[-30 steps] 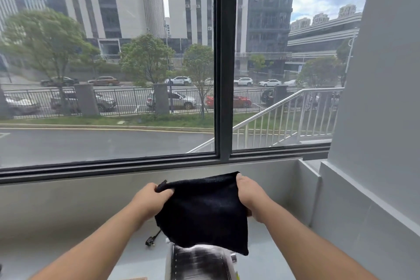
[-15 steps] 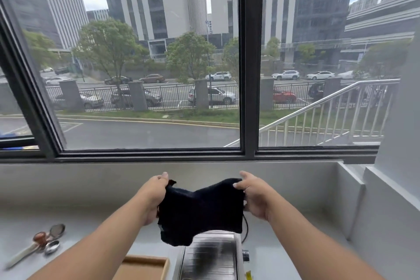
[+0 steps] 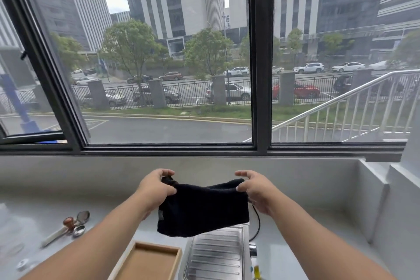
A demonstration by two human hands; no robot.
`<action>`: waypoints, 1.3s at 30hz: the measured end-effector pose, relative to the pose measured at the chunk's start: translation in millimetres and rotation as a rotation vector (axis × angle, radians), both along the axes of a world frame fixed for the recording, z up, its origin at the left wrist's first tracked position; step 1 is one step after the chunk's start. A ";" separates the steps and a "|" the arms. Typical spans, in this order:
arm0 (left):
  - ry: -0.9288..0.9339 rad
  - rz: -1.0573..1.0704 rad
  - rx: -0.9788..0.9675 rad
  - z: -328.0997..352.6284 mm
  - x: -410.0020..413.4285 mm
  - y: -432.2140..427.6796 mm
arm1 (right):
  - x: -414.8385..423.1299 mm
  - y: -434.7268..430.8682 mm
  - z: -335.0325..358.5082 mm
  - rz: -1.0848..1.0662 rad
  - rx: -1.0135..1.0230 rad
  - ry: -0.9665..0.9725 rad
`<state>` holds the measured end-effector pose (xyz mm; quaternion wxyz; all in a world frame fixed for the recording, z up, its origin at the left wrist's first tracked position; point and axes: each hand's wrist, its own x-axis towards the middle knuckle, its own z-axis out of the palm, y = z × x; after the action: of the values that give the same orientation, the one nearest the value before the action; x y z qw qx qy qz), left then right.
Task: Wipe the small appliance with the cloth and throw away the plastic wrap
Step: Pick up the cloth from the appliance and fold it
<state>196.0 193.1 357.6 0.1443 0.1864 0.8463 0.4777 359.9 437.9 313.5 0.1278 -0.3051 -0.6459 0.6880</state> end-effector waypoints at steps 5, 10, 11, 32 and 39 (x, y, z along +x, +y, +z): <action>0.277 -0.028 -0.179 2.3 -7.9 -2.7 | -2.1 0.6 2.3 -0.020 0.335 -0.049; 0.419 -0.103 -0.359 1.7 -24.7 -6.2 | -3.6 -0.1 10.3 -0.040 0.588 -0.105; 0.420 -0.128 -0.369 0.2 -28.6 -7.1 | -4.9 0.1 10.4 -0.053 0.606 -0.099; 0.666 -0.239 -0.546 0.2 -122.2 -41.8 | -67.2 -39.8 28.3 -0.215 0.781 -0.255; 0.373 -0.287 -0.245 0.1 -149.4 -63.4 | -97.5 -59.6 33.3 -0.261 0.772 -0.211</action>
<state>46.6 129.7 357.7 0.0738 0.3706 0.8747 0.3035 262.4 378.3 346.7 0.2521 -0.3829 -0.8217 0.3387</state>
